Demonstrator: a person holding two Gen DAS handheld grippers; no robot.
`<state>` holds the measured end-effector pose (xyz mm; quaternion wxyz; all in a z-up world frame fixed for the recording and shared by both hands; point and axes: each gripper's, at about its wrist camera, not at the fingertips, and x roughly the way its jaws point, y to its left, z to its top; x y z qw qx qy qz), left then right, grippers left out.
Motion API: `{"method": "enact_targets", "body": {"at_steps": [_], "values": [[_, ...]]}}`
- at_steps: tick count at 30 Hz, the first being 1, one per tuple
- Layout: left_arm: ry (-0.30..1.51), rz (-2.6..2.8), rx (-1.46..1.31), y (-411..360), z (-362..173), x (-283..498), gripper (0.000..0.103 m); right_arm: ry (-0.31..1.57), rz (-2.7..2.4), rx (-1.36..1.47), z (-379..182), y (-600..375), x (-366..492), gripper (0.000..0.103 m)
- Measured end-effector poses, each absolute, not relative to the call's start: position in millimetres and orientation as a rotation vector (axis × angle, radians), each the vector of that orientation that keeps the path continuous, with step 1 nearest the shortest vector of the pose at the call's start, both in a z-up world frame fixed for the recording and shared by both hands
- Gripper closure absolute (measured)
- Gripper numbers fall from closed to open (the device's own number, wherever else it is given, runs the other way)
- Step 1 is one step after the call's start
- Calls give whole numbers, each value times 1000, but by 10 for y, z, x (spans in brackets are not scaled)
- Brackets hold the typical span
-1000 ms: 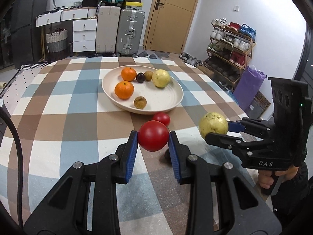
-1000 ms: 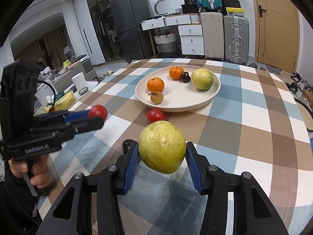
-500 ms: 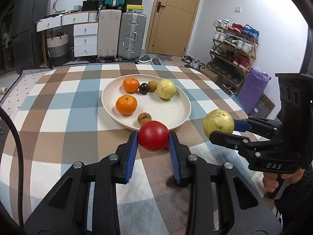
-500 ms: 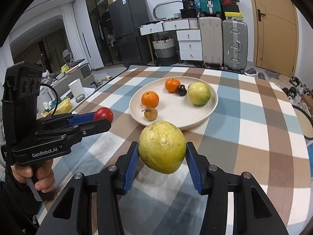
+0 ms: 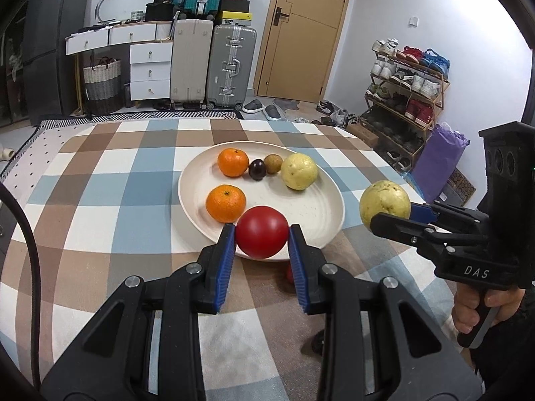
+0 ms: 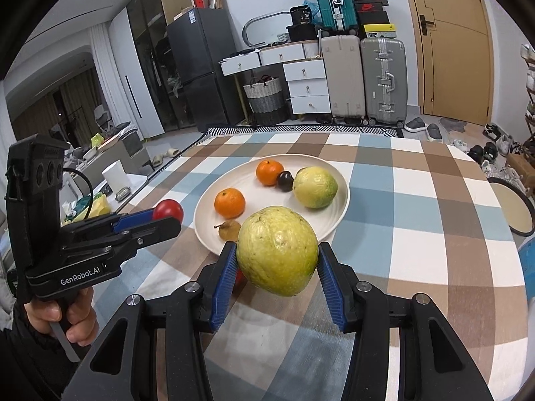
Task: Organize fruits
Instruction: 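Carry the tomato and guava onto the white plate and open both tools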
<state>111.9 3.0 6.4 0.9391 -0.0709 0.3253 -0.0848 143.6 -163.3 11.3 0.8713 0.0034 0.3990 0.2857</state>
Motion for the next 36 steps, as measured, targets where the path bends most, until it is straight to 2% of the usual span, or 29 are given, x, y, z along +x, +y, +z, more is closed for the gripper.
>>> {"method": "enact_targets", "body": {"at_steps": [36], "values": [[725,-98,-116,144,-251,1612,74,890,583,49,-132,-1458,1818,54]]}}
